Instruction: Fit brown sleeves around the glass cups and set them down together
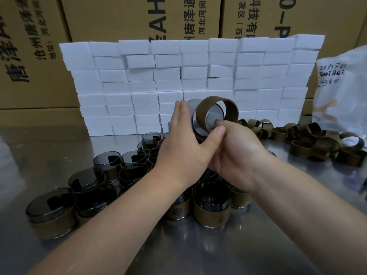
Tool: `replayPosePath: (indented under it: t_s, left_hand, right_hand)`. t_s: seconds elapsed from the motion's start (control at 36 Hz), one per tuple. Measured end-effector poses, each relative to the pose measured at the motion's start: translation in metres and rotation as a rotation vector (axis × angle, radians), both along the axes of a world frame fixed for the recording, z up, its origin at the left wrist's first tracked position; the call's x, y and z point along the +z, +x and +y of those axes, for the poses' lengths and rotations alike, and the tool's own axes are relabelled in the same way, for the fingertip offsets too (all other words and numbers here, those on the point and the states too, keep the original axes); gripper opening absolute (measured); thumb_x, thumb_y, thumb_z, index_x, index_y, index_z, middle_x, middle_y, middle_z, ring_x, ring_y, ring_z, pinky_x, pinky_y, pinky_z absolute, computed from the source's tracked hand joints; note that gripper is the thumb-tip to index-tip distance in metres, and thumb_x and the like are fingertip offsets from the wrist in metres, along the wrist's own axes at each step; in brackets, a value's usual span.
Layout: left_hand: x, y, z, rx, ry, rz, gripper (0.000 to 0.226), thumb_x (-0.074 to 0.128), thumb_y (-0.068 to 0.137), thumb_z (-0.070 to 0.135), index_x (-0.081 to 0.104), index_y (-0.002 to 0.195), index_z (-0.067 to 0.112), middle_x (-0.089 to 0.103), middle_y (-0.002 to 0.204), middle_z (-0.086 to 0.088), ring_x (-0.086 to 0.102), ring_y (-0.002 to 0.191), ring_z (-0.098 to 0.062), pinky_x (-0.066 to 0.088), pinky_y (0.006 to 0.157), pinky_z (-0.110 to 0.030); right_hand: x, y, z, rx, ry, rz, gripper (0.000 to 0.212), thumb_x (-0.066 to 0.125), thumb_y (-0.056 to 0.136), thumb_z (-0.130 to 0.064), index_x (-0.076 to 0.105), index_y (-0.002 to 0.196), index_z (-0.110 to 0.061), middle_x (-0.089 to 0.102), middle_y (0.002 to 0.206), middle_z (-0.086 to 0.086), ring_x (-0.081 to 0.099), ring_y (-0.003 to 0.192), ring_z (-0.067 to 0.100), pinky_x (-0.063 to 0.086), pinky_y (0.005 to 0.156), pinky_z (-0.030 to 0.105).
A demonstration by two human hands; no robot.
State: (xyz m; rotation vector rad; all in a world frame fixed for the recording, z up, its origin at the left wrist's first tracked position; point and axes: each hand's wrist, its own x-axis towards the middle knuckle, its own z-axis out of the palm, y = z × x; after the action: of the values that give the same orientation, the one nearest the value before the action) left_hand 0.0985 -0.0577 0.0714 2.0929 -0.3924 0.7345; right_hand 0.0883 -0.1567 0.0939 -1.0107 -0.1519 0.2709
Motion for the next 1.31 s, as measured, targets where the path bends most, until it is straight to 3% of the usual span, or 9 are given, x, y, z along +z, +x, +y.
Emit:
replayPosePath:
  t_s: [0.25, 0.39, 0.61, 0.69, 0.81, 0.92, 1.06, 1.17, 1.31]
  left_hand:
    - [0.008, 0.0, 0.002, 0.006, -0.173, -0.017, 0.076, 0.027, 0.074, 0.034, 0.023, 0.147, 0.016, 0.032, 0.15, 0.002, 0.03, 0.132, -0.005, 0.024, 0.103, -0.017]
    - [0.005, 0.002, 0.002, -0.02, -0.301, -0.014, 0.072, 0.026, 0.073, 0.029, 0.03, 0.145, 0.024, 0.046, 0.127, 0.012, 0.041, 0.113, 0.003, 0.03, 0.091, -0.01]
    - [0.013, 0.0, 0.003, 0.027, -0.358, -0.06, 0.066, 0.026, 0.072, 0.029, 0.051, 0.132, 0.016, 0.057, 0.127, 0.001, 0.049, 0.112, -0.007, 0.038, 0.095, -0.019]
    - [0.014, -0.001, 0.004, 0.04, -0.301, -0.099, 0.062, 0.027, 0.075, 0.029, 0.054, 0.128, 0.013, 0.061, 0.117, 0.003, 0.051, 0.104, -0.005, 0.039, 0.086, -0.014]
    - [0.017, 0.001, 0.01, -0.01, -0.204, -0.115, 0.06, 0.028, 0.078, 0.029, 0.054, 0.128, 0.011, 0.063, 0.115, 0.001, 0.054, 0.106, -0.011, 0.043, 0.09, -0.02]
    - [0.023, 0.003, 0.021, -0.044, -0.018, -0.096, 0.062, 0.028, 0.082, 0.038, 0.046, 0.136, 0.015, 0.056, 0.113, 0.01, 0.048, 0.099, 0.002, 0.033, 0.081, -0.001]
    - [0.03, 0.003, 0.031, -0.078, 0.102, -0.122, 0.064, 0.026, 0.085, 0.046, 0.048, 0.135, 0.014, 0.063, 0.114, -0.002, 0.055, 0.103, -0.014, 0.037, 0.081, -0.018]
    - [0.033, 0.002, 0.034, -0.103, 0.14, -0.134, 0.063, 0.026, 0.085, 0.047, 0.049, 0.134, 0.017, 0.064, 0.109, 0.0, 0.056, 0.1, -0.013, 0.042, 0.085, -0.023]
    - [0.033, 0.004, 0.037, -0.081, 0.199, -0.167, 0.062, 0.027, 0.085, 0.047, 0.055, 0.128, 0.013, 0.055, 0.093, 0.007, 0.048, 0.088, -0.006, 0.031, 0.07, -0.002]
  right_hand:
    - [-0.006, -0.002, 0.007, -0.064, -0.153, -0.187, 0.018, 0.05, 0.091, -0.007, 0.064, 0.101, -0.003, 0.067, 0.072, 0.002, 0.063, 0.066, 0.011, 0.054, 0.068, 0.025]
    - [-0.008, 0.001, 0.002, -0.186, -0.316, -0.325, 0.01, 0.058, 0.083, -0.013, 0.066, 0.089, -0.01, 0.068, 0.076, 0.003, 0.064, 0.067, 0.012, 0.05, 0.062, 0.025]
    - [-0.01, 0.004, -0.002, -0.335, -0.51, -0.461, 0.047, 0.067, 0.06, -0.035, 0.063, 0.104, -0.018, 0.073, 0.089, -0.007, 0.069, 0.081, 0.005, 0.054, 0.072, 0.023]
    - [-0.012, 0.001, -0.001, -0.397, -0.592, -0.523, 0.039, 0.071, 0.064, -0.036, 0.061, 0.1, -0.023, 0.07, 0.079, -0.014, 0.065, 0.071, -0.004, 0.049, 0.059, 0.015]
    - [-0.009, 0.001, -0.002, -0.435, -0.657, -0.521, 0.055, 0.063, 0.059, -0.041, 0.059, 0.11, -0.021, 0.069, 0.099, -0.005, 0.066, 0.091, 0.01, 0.053, 0.085, 0.035]
    - [-0.007, 0.002, -0.007, -0.44, -0.628, -0.514, 0.04, 0.065, 0.062, -0.034, 0.06, 0.1, -0.023, 0.069, 0.092, -0.007, 0.066, 0.089, 0.008, 0.053, 0.09, 0.038]
    - [-0.004, 0.004, -0.008, -0.479, -0.64, -0.529, 0.044, 0.063, 0.054, -0.032, 0.061, 0.097, -0.022, 0.065, 0.076, -0.011, 0.066, 0.077, 0.006, 0.056, 0.084, 0.039]
    - [-0.006, 0.004, -0.01, -0.468, -0.638, -0.537, 0.034, 0.064, 0.054, -0.03, 0.06, 0.088, -0.026, 0.069, 0.085, -0.008, 0.068, 0.085, 0.01, 0.055, 0.086, 0.041]
    - [-0.006, 0.003, -0.013, -0.463, -0.618, -0.542, 0.029, 0.064, 0.054, -0.026, 0.061, 0.083, -0.027, 0.071, 0.082, -0.01, 0.068, 0.083, 0.007, 0.055, 0.086, 0.039]
